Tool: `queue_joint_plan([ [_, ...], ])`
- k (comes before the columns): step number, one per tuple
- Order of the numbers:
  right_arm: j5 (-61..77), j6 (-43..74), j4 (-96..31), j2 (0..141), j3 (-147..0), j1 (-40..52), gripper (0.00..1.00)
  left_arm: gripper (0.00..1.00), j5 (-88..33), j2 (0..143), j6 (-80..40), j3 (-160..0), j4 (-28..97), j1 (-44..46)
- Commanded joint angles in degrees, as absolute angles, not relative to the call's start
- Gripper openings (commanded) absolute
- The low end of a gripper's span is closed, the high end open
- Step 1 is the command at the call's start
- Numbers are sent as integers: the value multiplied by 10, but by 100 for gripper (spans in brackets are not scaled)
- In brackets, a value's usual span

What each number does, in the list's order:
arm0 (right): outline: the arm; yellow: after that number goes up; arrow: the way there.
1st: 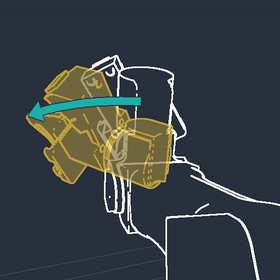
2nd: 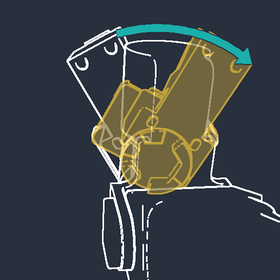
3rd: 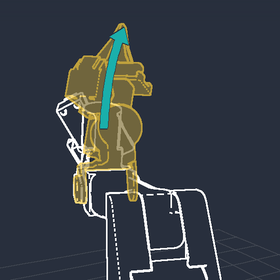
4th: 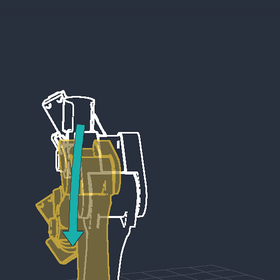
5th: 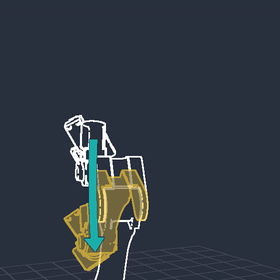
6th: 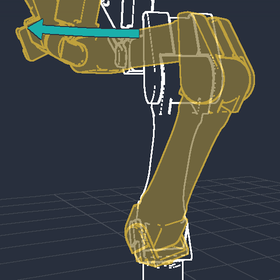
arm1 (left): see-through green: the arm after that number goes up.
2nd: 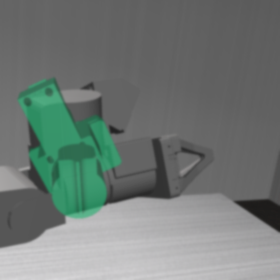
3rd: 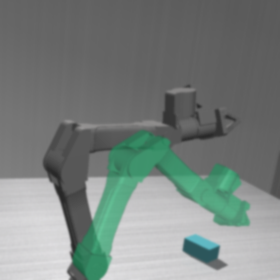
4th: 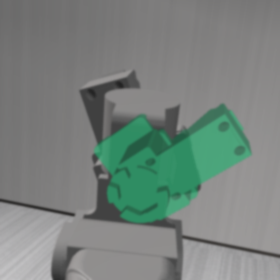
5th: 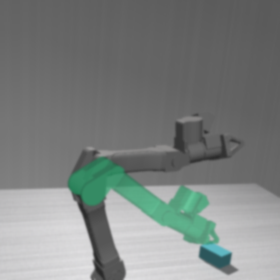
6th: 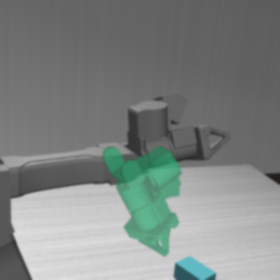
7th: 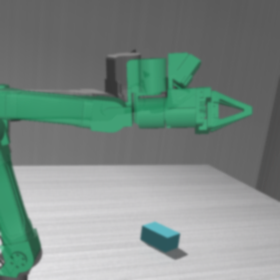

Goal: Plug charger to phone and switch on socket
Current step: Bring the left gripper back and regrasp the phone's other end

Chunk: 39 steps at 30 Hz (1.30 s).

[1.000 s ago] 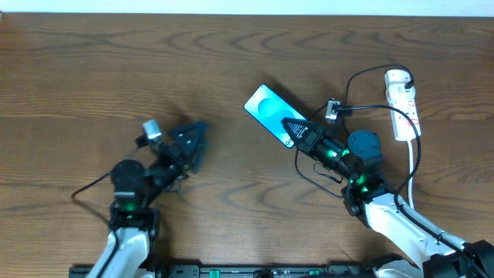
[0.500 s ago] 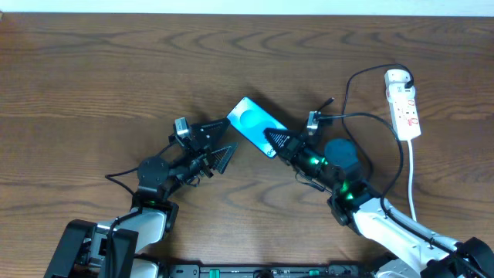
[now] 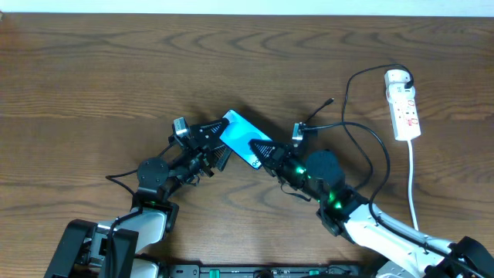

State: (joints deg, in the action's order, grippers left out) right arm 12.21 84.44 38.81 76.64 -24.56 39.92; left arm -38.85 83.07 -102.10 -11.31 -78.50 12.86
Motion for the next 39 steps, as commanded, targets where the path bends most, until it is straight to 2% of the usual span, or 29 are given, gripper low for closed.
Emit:
queue_joint_plan([
  [1,89,868,397,761,-251,418,1,78,-380,830,-1028,-117,-790,131],
  [3,83,875,397,761,-251,427,1,77,-374,830,-1028,-117,-790,131],
  [6,79,882,397,761,-251,436,1,66,-355,831,-1027,-117,-790,131],
  [9,81,919,396,761,-251,438,1,59,-345,831,-1027,-117,-790,131],
  [13,91,939,396,761,-251,440,1,42,-337,830,-1027,-117,-790,131],
  [17,105,945,396,761,-251,440,1,32,-337,830,-1027,-117,-790,131],
  [39,171,956,397,761,-251,444,1,8,-334,831,-1027,-117,-790,131],
])
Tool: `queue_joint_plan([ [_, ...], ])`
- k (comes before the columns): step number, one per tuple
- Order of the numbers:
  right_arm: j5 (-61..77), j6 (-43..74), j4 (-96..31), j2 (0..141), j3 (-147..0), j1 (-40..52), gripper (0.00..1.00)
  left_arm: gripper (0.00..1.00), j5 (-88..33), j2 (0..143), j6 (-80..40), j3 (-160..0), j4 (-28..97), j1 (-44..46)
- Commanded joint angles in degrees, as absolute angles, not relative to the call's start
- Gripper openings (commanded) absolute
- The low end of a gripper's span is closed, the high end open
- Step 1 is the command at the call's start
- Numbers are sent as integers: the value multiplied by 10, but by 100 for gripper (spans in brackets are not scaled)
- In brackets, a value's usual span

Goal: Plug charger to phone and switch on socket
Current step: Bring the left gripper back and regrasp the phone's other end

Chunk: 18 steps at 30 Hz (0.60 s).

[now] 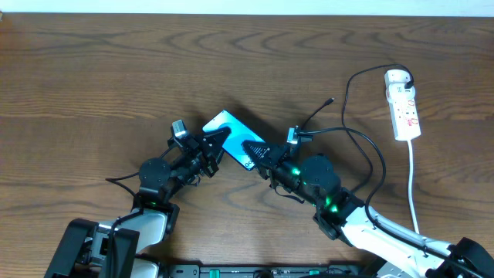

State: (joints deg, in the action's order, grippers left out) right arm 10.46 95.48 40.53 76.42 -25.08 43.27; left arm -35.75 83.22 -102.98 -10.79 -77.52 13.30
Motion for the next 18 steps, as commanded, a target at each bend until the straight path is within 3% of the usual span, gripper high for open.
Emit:
queue_joint_plan([
  [1,172,956,397,761,-251,446,1,8,-334,831,-1027,-117,-790,131],
  [6,183,955,396,761,-251,462,4,8,-334,831,-1023,-117,-790,131],
  [10,206,942,380,761,-251,462,32,7,-334,831,-1022,-117,-788,131],
  [18,199,764,345,761,-251,453,60,7,-318,831,-1023,-117,-720,131],
])
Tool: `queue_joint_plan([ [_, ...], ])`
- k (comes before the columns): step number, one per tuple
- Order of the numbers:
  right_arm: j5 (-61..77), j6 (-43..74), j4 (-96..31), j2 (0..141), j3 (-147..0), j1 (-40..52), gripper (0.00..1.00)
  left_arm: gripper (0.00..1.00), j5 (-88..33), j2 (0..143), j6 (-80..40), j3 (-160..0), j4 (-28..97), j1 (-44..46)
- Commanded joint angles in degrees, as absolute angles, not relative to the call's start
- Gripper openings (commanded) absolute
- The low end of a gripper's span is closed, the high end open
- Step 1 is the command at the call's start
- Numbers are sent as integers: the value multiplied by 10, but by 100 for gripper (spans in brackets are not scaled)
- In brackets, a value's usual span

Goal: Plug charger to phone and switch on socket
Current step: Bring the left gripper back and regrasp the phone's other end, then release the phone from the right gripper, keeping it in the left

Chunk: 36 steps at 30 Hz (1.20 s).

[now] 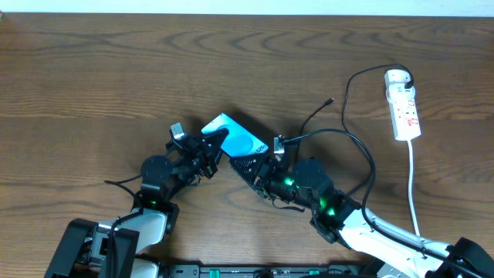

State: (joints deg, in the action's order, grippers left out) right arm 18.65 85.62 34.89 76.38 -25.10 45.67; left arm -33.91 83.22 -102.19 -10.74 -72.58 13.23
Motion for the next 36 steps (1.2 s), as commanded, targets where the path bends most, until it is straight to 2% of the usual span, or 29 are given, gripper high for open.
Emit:
queue_joint_plan([
  [1,198,748,342,761,-251,447,65,8,-300,831,-1023,-117,-718,130],
  [6,198,695,339,761,-251,418,77,7,-225,831,-1024,-120,-718,130],
  [8,199,681,335,761,-251,405,99,8,-190,831,-1033,-126,-712,130],
  [12,199,681,334,761,-251,380,99,7,-152,831,-1051,-174,-648,130],
  [18,156,681,255,761,-251,377,99,7,-192,844,-997,-321,-476,127],
  [21,88,680,209,761,-251,377,97,7,-270,859,-968,-384,-424,113],
  [23,63,643,185,761,-251,372,86,7,-336,867,-954,-410,-389,99],
  [25,69,563,184,760,-251,364,80,8,-405,872,-932,-419,-353,83],
  [28,82,515,176,746,-252,354,80,7,-494,872,-883,-419,-292,58],
  [32,78,501,-4,701,-318,317,76,7,-596,872,-774,-419,-224,39],
  [36,-7,461,-248,709,-450,293,76,7,-614,872,-706,-418,-188,42],
])
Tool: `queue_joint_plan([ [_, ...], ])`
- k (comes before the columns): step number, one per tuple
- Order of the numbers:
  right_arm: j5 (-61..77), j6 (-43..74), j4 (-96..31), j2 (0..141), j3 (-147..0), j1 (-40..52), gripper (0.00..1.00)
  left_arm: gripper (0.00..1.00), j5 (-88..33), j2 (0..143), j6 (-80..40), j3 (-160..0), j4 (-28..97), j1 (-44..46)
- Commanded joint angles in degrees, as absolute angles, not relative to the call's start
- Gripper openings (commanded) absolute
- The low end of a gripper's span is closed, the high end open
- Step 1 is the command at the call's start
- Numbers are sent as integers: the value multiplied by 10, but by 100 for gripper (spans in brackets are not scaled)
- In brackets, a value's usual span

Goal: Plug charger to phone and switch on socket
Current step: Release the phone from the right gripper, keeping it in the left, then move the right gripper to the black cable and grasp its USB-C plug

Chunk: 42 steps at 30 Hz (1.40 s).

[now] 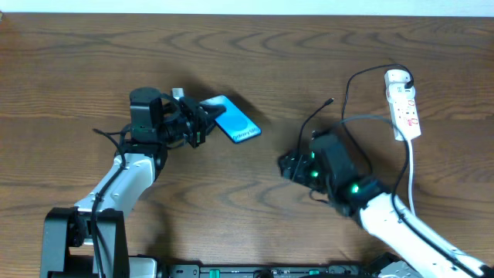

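Observation:
The blue phone (238, 123) sits left of the table's middle, lying at a slant. My left gripper (204, 123) is shut on its left end. My right gripper (287, 165) is well to the right of the phone and touches nothing I can make out; its fingers are too dark to read. The black charger cable (346, 91) loops from the white power strip (403, 103) at the far right. Its free plug tip (332, 100) lies on the wood above my right gripper.
The wooden table (93, 54) stretches bare across the back and left. The power strip's white cord (412, 181) runs down the right side beside my right arm. Loops of black cable lie around the right wrist.
My left gripper has moved up and to the left with the phone in it. My right gripper has come off the phone and now sits well to its right.
Both grippers were at the phone in the middle, left at its left end, right at its lower right end. The phone then lay a little further left with both still on it. Now only the left holds it, and the right is clear.

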State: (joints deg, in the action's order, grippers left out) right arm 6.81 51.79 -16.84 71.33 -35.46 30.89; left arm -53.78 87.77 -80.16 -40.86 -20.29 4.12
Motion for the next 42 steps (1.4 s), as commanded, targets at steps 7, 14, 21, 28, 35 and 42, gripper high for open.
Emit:
queue_joint_plan([
  [7,-94,456,-475,845,-679,273,77,7,-604,872,-649,-418,-154,43],
  [14,-116,489,-551,1050,-856,223,69,7,-605,872,-649,-418,-154,43],
  [21,-87,546,-507,1138,-873,194,62,7,-611,872,-649,-418,-154,43],
  [28,-116,547,-435,1204,-873,194,57,7,-611,872,-649,-418,-154,43],
  [35,-140,546,-398,1232,-872,193,37,7,-611,872,-649,-418,-154,43],
  [42,-101,435,-401,1239,-869,206,2,7,-610,872,-649,-418,-154,43],
])
